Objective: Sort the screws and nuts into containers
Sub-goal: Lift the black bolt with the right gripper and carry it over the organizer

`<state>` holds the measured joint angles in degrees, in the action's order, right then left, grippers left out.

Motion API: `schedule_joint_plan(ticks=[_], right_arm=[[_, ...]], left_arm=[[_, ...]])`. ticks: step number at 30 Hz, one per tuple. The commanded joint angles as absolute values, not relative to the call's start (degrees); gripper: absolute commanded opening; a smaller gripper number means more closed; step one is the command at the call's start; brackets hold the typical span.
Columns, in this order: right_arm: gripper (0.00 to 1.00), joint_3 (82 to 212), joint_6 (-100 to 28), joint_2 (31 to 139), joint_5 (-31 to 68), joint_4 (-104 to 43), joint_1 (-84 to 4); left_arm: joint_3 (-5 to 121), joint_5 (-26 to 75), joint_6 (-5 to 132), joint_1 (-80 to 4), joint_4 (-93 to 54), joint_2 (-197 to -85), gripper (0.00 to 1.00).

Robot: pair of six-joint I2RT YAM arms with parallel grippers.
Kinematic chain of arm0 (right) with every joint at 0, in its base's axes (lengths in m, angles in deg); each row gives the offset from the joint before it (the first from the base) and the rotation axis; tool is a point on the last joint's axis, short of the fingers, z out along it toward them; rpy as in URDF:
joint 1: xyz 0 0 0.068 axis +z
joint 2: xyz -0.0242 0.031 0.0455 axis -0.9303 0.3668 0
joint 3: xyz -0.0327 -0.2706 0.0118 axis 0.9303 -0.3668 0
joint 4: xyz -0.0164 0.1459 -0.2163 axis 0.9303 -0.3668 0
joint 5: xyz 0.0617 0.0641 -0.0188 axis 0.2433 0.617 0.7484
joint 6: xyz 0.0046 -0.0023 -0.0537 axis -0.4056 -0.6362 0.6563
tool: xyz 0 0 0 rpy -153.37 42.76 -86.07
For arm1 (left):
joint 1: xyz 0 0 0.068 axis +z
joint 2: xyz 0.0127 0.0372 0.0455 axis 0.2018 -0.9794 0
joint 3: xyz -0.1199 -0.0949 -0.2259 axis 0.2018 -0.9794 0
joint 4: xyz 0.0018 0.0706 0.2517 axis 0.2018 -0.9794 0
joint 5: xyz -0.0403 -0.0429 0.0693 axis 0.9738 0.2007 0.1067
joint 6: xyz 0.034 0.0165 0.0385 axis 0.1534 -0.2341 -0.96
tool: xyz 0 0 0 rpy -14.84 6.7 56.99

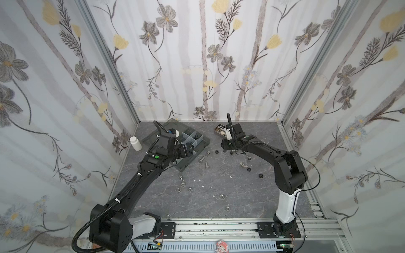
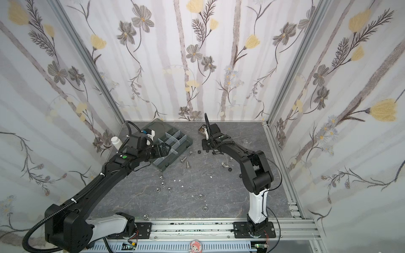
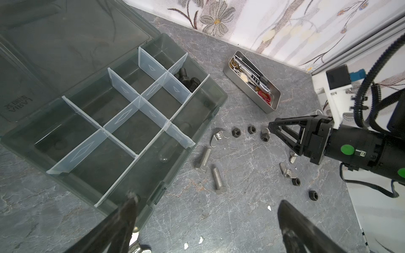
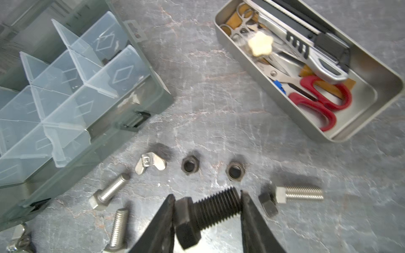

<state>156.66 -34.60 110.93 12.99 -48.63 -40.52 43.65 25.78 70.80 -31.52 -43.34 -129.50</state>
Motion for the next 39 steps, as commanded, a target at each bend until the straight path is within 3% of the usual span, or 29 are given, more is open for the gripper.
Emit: schedule_joint_plan(ticks=[1,12,29,39], right_arm=[[0.36,161.05,-35.33,113.89,15.74,-47.50,-39.62],[0.36,174.47,-37.19,123.70,19.85,-48.33,-37.66],[0.31,180.75,-43.69,132.15,28.62,-32.50,-34.98],[0.31,185.83,-45.65,137.13,27.18,-28.45,-33.84]], left_arm=[[43.46,25.45,70.22,-31.47,-42.47,-129.24,1.00],[43.52,26.15,70.41,-31.43,-42.24,-129.33,1.00],[43.11,27.30,70.84,-31.46,-41.70,-129.59,1.00],[43.03,27.62,70.94,-31.45,-41.46,-129.60,1.00]])
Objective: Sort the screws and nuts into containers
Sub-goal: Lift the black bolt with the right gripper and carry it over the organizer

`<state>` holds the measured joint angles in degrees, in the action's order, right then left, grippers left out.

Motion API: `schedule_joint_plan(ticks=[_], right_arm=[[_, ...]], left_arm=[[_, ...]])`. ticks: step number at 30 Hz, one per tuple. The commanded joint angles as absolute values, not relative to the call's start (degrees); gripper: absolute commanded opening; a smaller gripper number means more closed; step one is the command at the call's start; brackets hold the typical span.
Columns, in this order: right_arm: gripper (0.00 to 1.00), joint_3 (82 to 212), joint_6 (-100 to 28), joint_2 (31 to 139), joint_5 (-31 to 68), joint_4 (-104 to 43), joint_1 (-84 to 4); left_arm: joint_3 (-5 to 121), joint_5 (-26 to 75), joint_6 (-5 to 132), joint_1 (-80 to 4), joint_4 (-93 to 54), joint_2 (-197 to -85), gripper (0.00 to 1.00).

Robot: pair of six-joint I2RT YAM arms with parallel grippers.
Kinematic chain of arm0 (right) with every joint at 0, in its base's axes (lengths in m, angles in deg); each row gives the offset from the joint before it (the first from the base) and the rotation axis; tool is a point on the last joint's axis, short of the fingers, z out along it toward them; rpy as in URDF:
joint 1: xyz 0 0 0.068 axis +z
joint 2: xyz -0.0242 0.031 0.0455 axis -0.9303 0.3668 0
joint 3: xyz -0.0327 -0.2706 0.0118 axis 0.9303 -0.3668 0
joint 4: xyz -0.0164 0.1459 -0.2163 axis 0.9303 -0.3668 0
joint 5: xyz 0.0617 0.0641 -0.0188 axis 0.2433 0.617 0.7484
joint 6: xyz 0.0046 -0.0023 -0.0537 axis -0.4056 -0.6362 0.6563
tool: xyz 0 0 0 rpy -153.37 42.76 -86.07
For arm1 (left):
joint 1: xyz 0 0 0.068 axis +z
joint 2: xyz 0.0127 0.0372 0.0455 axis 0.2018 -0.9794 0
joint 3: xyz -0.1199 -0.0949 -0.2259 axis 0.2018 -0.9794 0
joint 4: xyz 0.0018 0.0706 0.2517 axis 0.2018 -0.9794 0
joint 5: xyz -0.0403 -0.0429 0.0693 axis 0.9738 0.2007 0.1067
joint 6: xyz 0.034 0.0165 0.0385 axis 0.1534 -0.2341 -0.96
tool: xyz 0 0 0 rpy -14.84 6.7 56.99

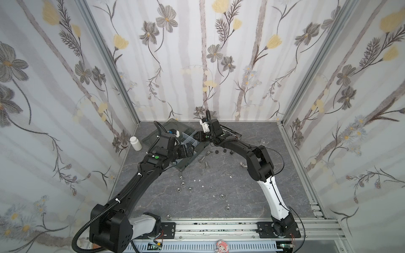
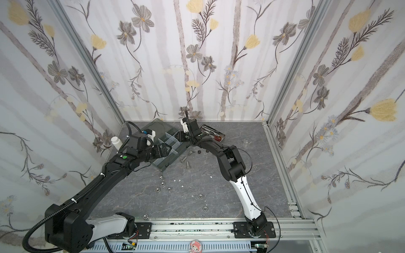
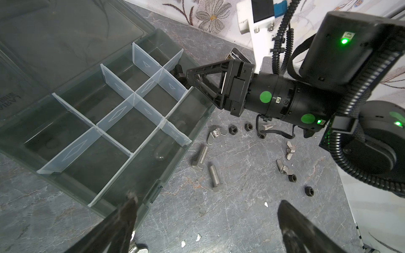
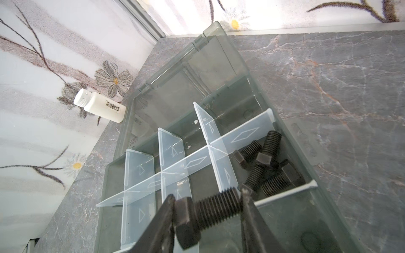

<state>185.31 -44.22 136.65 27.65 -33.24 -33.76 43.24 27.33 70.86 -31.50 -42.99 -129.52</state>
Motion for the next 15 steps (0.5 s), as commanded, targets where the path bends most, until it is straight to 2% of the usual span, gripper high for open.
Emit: schedule_joint_plan(ticks=[1,15], right_arm=[[0.31,185.92,-45.91,137.41,27.10,-27.88,-33.85],[0.31,192.68,-46.50,143.06,24.70,-28.59,-34.18]], left_arm=[[42.93,27.71,70.94,-31.48,-41.40,-129.67,1.00],[42.85,27.30,70.85,-31.46,-41.54,-129.93,1.00]])
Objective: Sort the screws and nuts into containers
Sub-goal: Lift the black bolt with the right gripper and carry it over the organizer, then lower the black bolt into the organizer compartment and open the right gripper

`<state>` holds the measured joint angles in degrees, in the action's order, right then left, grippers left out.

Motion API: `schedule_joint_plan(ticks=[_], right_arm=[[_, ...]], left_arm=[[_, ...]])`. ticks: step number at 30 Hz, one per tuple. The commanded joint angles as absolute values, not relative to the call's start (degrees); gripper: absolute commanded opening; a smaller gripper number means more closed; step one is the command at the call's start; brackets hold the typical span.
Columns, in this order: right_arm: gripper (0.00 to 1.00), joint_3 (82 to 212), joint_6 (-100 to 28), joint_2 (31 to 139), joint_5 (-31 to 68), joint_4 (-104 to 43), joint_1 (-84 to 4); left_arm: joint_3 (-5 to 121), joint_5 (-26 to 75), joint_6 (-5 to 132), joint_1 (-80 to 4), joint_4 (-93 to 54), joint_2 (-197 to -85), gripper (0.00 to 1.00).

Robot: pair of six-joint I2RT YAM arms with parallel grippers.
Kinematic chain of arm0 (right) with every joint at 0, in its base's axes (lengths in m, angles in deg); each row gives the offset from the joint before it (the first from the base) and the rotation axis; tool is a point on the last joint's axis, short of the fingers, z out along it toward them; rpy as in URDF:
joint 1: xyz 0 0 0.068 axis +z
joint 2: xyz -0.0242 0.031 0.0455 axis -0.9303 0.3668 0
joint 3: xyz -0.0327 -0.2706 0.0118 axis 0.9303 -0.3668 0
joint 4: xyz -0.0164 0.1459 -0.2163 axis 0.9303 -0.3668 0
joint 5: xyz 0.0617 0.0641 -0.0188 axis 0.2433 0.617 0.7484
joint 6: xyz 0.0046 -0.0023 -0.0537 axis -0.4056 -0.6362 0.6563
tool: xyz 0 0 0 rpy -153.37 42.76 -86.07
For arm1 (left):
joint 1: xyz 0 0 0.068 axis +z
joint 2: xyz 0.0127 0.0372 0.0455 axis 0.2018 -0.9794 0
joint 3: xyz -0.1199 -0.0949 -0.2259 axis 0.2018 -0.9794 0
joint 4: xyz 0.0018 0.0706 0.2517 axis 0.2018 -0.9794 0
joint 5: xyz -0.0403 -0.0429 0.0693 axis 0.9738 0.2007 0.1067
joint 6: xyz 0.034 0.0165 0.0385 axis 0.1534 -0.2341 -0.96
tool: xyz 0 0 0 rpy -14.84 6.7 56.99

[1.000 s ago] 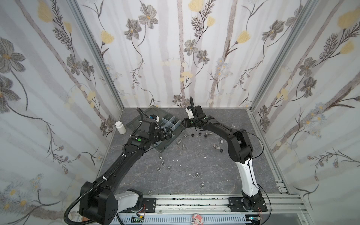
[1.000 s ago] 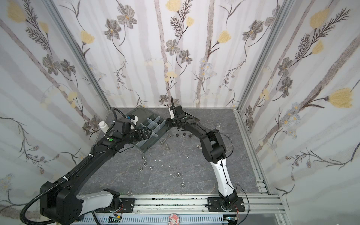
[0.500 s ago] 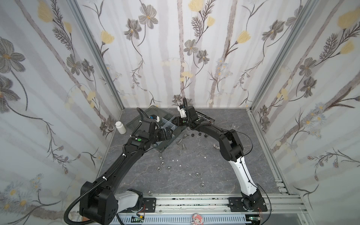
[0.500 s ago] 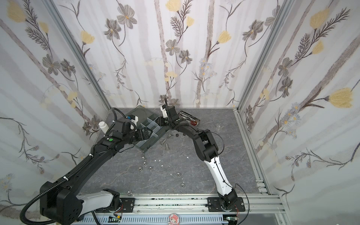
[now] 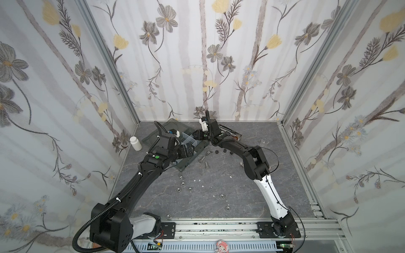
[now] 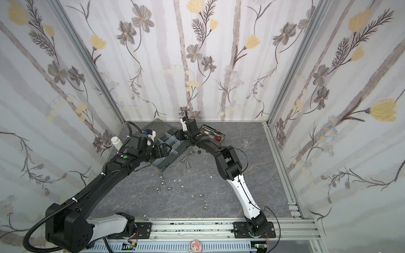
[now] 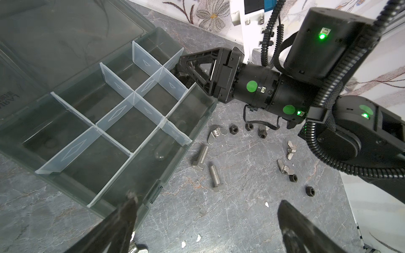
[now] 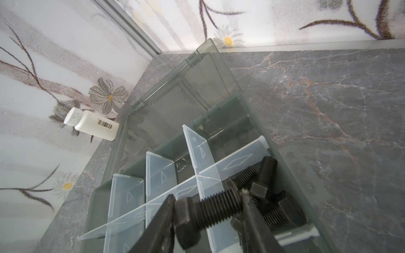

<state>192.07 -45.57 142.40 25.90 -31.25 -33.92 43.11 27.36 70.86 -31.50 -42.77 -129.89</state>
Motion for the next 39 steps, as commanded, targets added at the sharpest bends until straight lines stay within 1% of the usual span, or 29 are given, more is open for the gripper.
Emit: schedule_joint_plan(ticks=[1,7,14,21,27,30,32,39], right_arm=[[0.31,192.68,-46.66,143.16,24.51,-28.42,-34.33],[0.32,193.02,-47.25,144.07,24.09,-27.66,-34.80],[0.36,193.12,-48.07,145.08,24.35,-26.52,-34.99],[0.46,193.12,-48.75,145.78,25.04,-25.60,-35.24],[0.57,193.12,-49.52,145.97,25.51,-25.03,-35.49],[0.60,193.12,-49.68,145.97,25.78,-24.85,-35.61],[0.60,193.12,-49.70,145.85,25.86,-24.75,-35.60],[0.59,193.12,-49.34,143.94,26.73,-25.38,-35.70]], left_arm=[[42.85,27.33,70.85,-31.43,-41.53,-130.02,1.00],[42.85,27.47,70.94,-31.42,-41.43,-130.25,1.00],[42.84,27.65,70.94,-31.42,-41.45,-130.67,1.00],[42.85,27.59,70.94,-31.42,-41.36,-130.74,1.00],[42.77,27.72,71.02,-31.24,-41.26,-130.73,1.00],[42.76,27.67,70.99,-31.24,-41.33,-130.69,1.00],[42.76,27.47,70.94,-31.24,-41.30,-130.69,1.00],[42.85,25.92,70.36,-31.20,-41.80,-130.63,1.00]])
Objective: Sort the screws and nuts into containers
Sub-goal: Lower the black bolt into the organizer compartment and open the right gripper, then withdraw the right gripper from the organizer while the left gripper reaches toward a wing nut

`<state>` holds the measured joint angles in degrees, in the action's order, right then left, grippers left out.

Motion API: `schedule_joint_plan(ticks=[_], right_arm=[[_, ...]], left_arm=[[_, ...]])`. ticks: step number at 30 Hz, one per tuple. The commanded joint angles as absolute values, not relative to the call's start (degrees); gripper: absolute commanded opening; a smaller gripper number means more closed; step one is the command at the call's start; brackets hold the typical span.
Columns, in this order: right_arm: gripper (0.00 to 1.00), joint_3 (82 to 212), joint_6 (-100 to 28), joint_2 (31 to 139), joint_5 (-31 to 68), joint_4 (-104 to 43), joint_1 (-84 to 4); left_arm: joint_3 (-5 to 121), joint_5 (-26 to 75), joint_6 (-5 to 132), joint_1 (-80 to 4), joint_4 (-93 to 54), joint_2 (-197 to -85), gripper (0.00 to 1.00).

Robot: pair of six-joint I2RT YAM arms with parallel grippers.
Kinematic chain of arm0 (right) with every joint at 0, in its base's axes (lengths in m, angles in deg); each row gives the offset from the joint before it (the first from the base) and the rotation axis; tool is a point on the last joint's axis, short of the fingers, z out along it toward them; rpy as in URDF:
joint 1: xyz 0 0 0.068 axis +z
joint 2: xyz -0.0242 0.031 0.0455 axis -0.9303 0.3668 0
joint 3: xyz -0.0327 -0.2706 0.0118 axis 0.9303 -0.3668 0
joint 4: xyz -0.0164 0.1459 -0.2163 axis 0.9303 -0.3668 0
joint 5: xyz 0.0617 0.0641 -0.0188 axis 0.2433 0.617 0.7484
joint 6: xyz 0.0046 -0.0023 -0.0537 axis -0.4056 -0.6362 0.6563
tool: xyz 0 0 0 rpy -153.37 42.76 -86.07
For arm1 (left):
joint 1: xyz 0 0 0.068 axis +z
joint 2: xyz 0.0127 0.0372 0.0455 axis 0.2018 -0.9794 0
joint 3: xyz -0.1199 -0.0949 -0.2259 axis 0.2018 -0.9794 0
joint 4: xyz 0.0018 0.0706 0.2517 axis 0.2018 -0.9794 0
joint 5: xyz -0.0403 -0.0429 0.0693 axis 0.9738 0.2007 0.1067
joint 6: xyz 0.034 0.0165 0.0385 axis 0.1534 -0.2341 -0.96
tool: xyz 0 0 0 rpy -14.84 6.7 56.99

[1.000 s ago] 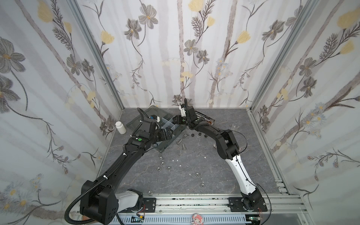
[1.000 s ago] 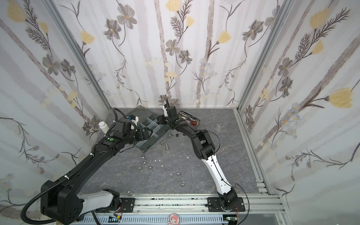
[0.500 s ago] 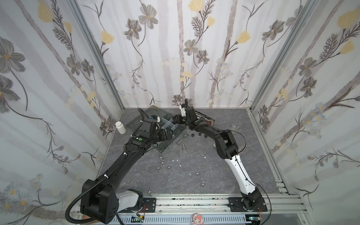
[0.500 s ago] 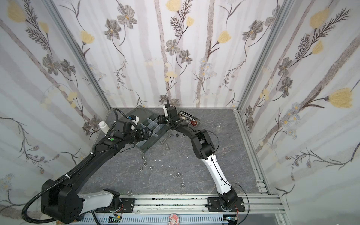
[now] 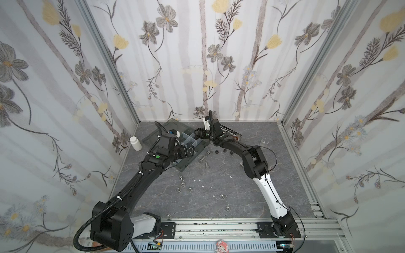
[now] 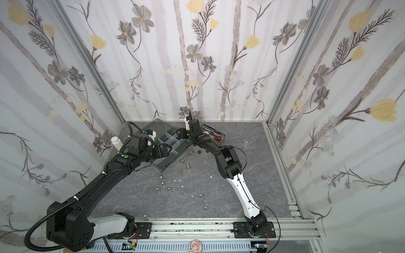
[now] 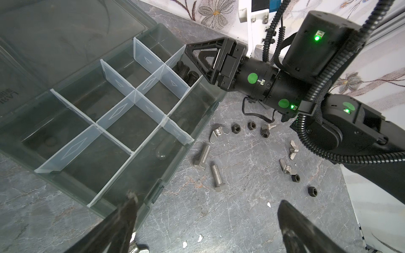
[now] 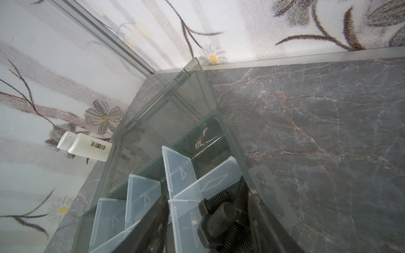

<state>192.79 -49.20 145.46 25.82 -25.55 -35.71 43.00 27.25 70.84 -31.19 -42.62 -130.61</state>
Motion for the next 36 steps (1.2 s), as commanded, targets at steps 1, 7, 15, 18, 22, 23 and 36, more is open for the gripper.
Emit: schedule_joint_plan(ticks=[1,7,15,18,22,23,36], right_arm=[[0.58,193.12,-49.11,143.37,26.83,-25.73,-35.62],[0.57,191.21,-47.78,138.37,27.25,-27.28,-35.62],[0.56,175.94,-46.27,125.19,26.87,-21.95,-35.92],[0.56,170.27,-46.14,120.80,26.93,-20.29,-36.12],[0.56,163.49,-46.11,115.48,27.00,-18.49,-36.56],[0.56,161.90,-46.09,114.17,27.00,-18.40,-36.61],[0.56,140.70,-43.28,96.23,25.38,-17.27,-37.54]], left_arm=[[42.85,25.61,70.32,-31.15,-41.89,-130.63,1.00],[43.24,22.62,70.32,-31.37,-43.15,-130.74,1.00],[43.65,20.43,71.10,-31.77,-45.67,-132.50,0.98],[42.93,19.24,71.80,-31.81,-47.36,-132.09,0.95],[41.74,17.96,73.08,-31.83,-49.45,-131.13,0.89],[41.43,17.54,73.42,-31.80,-50.07,-131.17,0.87],[34.10,14.40,77.99,-31.79,-52.72,-131.30,0.54]])
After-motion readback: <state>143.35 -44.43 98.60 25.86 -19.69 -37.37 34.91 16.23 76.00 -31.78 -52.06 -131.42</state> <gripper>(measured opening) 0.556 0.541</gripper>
